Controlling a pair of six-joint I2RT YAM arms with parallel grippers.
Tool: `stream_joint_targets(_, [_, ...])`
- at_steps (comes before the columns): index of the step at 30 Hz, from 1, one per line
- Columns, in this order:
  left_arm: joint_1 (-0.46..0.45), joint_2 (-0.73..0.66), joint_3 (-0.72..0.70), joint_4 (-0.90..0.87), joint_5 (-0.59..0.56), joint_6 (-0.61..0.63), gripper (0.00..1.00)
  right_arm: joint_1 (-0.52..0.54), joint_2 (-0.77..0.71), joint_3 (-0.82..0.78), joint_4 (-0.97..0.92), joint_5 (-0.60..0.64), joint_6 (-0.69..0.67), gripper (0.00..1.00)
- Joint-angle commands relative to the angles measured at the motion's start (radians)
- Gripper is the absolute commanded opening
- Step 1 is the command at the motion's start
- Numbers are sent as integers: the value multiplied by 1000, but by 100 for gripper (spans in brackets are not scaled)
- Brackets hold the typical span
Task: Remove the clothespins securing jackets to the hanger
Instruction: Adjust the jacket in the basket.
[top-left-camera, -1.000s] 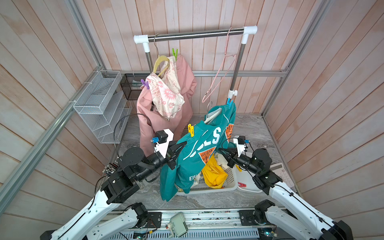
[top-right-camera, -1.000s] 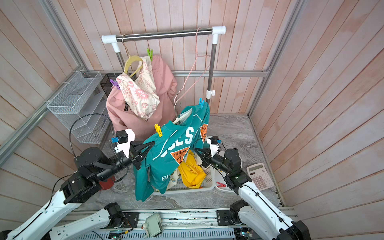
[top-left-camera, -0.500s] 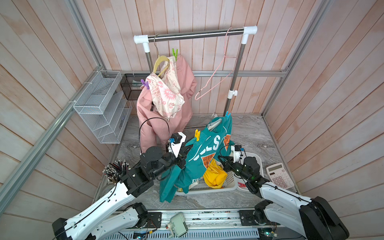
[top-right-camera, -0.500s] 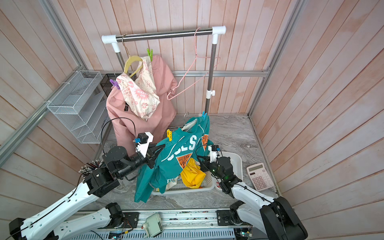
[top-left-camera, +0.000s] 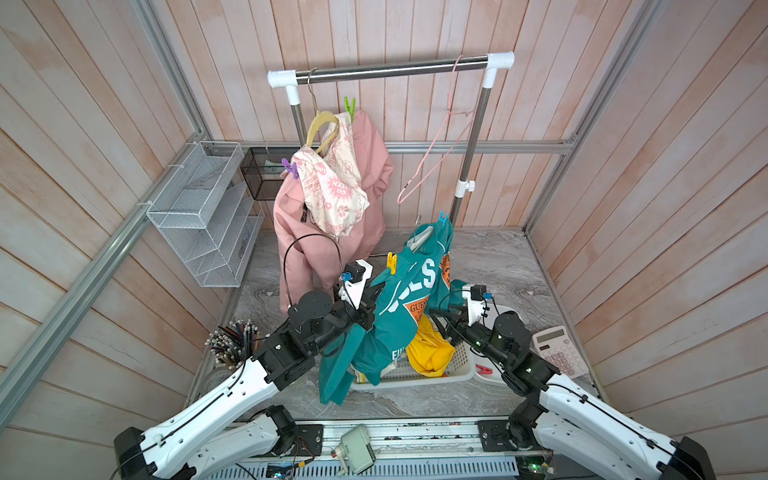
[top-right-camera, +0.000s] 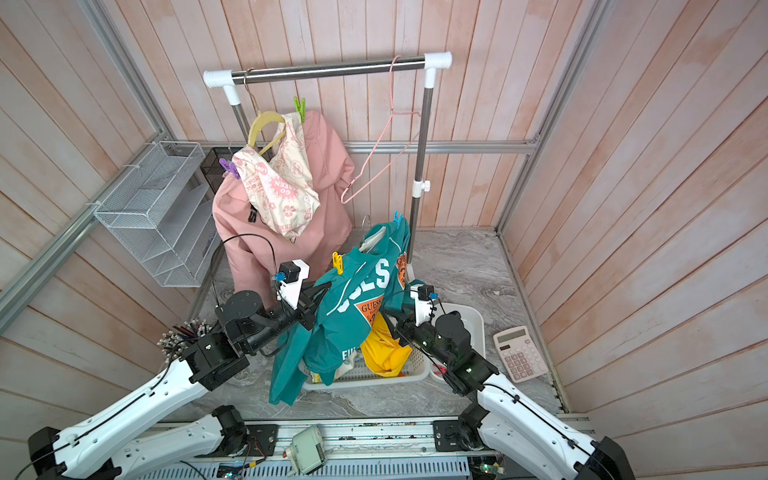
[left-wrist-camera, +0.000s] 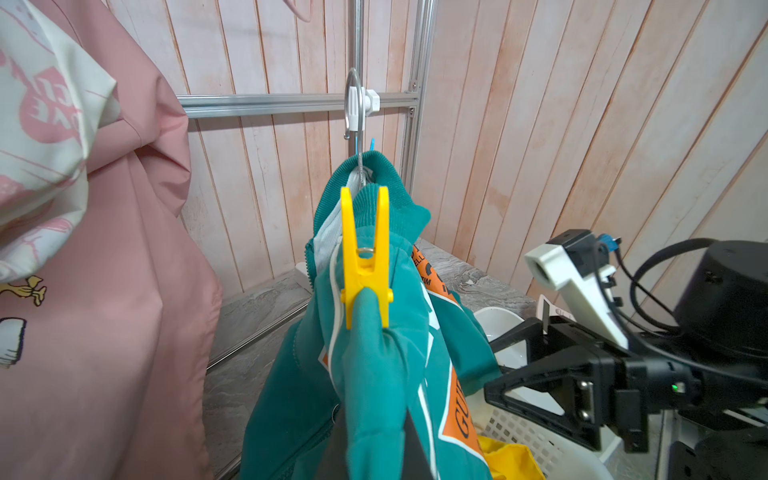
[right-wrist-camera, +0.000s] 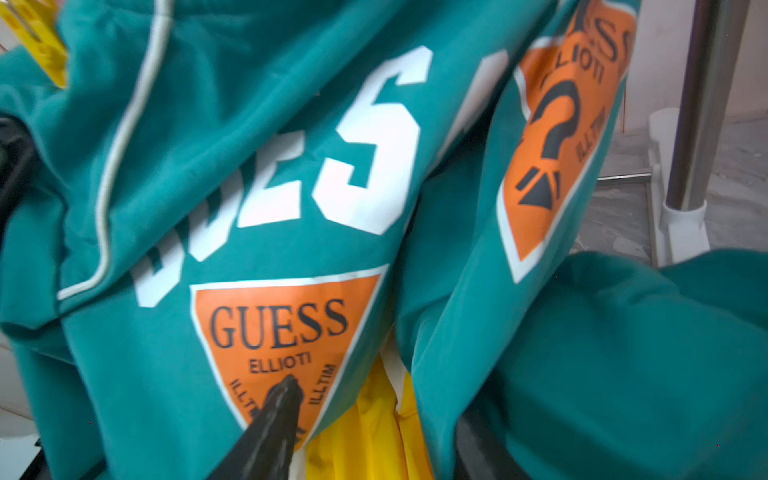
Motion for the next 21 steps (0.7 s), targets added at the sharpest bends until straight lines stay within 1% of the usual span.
stream_joint_targets(1, [9, 10, 35, 129, -3, 5, 0, 87, -12, 16, -101, 80, 4, 55])
stream_joint_targets(5, [20, 30, 46, 111, 20, 9, 0, 221, 15, 31, -52, 136, 14, 55])
stream_joint_targets(7, [31, 39, 52, 102, 43, 6, 0, 298, 34, 37, -43, 186, 8, 56])
stream_joint_targets(9, [45, 42, 54, 99, 80, 3, 0, 340, 45, 29, -27, 213, 9, 56])
stream_joint_targets(11, [58, 44, 53, 93, 106, 1, 0, 352, 52, 8, -27, 223, 29, 56])
stream_joint_targets(15, [70, 53, 68, 33, 92, 7, 0, 357, 27, -19, -38, 242, 64, 56])
stream_joint_targets(21, [78, 50, 71, 2, 49, 10, 0, 358, -39, -12, -170, 309, 61, 56])
